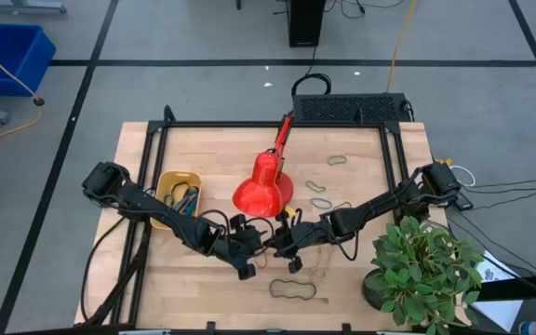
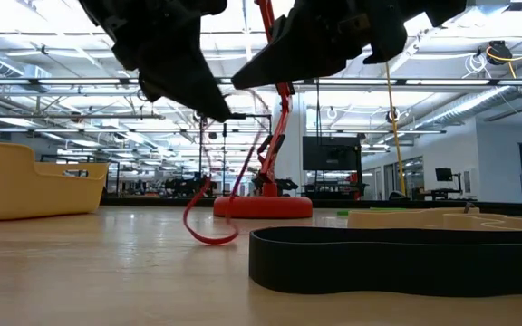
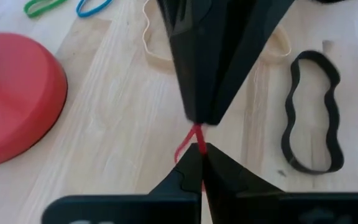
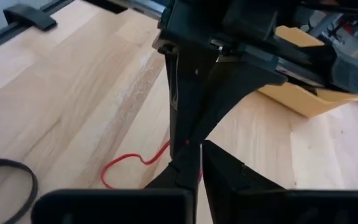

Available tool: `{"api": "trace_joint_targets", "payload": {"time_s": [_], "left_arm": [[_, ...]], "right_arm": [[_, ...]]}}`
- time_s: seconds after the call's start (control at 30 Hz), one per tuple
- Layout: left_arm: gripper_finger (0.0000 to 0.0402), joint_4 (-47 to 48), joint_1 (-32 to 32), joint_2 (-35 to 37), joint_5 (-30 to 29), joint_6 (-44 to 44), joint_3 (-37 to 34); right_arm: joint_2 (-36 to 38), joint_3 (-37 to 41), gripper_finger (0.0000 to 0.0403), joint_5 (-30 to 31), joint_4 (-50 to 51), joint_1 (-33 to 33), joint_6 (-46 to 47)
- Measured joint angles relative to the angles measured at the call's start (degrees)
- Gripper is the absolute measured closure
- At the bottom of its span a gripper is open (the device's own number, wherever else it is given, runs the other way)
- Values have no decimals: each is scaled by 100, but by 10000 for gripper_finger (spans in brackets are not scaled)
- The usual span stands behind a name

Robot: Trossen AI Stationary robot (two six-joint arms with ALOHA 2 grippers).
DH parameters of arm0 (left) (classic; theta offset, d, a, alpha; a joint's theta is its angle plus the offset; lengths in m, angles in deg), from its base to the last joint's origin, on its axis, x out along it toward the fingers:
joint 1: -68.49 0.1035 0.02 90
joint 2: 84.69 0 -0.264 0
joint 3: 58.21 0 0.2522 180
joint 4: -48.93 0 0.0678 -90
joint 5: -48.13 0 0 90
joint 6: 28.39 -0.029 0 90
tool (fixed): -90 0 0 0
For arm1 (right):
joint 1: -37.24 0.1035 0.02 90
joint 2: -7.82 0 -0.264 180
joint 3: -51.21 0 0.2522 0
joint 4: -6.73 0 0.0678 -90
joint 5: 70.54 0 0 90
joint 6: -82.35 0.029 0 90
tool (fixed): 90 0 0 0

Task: Pick and place rubber bands into bin
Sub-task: Put the red rubber band into the yellow bin

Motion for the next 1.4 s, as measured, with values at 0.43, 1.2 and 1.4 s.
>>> {"api": "trace_joint_targets", "payload": {"time_s": [0.43, 1.2, 1.4], "left_arm": [[397, 914, 15, 175, 324, 46, 0], [397, 5932, 144, 3306, -164, 1837, 0], [397, 6862, 144, 3865, -286, 2659, 0]], "right_arm": [[0, 0, 267, -2, 57, 0, 1042], [4, 0, 232, -24, 395, 2, 1044], [4, 0, 235, -26, 389, 2, 1047]]}}
